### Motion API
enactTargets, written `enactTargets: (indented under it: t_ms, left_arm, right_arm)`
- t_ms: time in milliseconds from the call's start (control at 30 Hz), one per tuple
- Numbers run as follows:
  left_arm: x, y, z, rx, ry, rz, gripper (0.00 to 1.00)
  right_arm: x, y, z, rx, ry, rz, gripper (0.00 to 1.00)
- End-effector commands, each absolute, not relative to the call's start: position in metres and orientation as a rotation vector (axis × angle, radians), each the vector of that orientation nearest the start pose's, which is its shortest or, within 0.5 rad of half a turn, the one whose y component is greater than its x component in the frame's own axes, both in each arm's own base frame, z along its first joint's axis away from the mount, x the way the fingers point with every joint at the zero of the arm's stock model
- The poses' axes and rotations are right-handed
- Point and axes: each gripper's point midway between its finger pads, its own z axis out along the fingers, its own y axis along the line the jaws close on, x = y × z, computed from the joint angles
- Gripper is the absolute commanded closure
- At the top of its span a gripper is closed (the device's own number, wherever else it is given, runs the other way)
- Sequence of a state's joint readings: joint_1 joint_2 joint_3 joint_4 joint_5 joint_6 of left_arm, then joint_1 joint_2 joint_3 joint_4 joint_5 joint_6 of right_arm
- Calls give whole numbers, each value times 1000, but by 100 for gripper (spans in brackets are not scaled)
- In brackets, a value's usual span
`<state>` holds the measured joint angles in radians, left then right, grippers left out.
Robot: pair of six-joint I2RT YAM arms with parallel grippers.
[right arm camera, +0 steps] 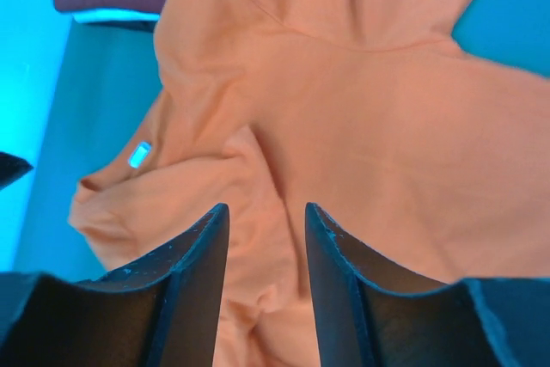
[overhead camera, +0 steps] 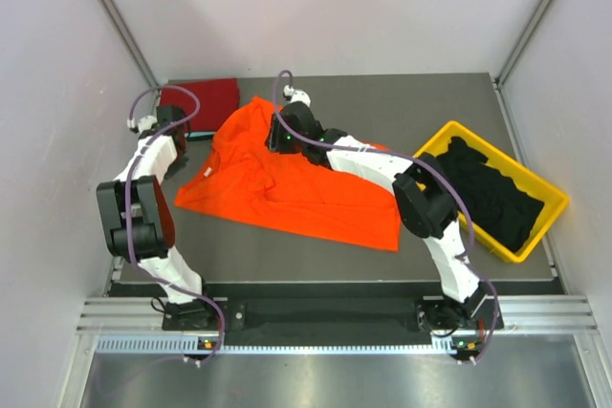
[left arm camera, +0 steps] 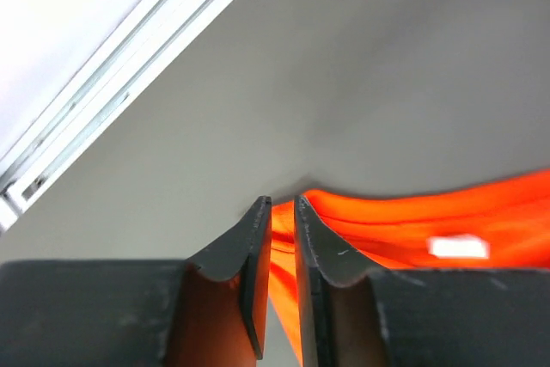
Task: Fold and stack the t-shirts
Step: Fold the tshirt
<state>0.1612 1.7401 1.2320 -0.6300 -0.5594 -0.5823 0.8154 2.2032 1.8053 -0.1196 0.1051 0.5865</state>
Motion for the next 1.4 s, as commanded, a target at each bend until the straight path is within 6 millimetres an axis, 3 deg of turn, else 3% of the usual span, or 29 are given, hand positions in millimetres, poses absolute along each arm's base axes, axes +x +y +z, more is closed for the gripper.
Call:
enactTargets:
  t_ms: [0,133,233,267,400,533,733,967,1367]
  left_arm:
    - [381,127,118,-983,2259,461,77]
    - [402,75,112,-800,2340,61,76]
    - [404,57,109,-742,2349,-68,76]
    - [407,40,109,-707,2359,-184,76]
    - [401,23,92,-705,2384,-306,76]
    - [395,21,68,-721,2446,-304,77]
    - [392,28,59,-746,2458,-246,77]
    - [390,36,48,-759,2481,-186,77]
    - [380,44,28,-788,2537,-102,76]
  right_arm:
    - [408,439,126,13,2275,727,59]
    - [392,436,115,171,2314,771,53]
    - [382,438,108,201,2335,779,53]
    - [379,438,107,203,2341,780,53]
    - [368,435,101,277,2339,829,52]
    - [364,449,108,292,2299,933,54]
    - [361,464,113,272,2269,980,54]
    - [356,479,98,260,2305,1006,54]
    - [354,487,71,292,2372,942,55]
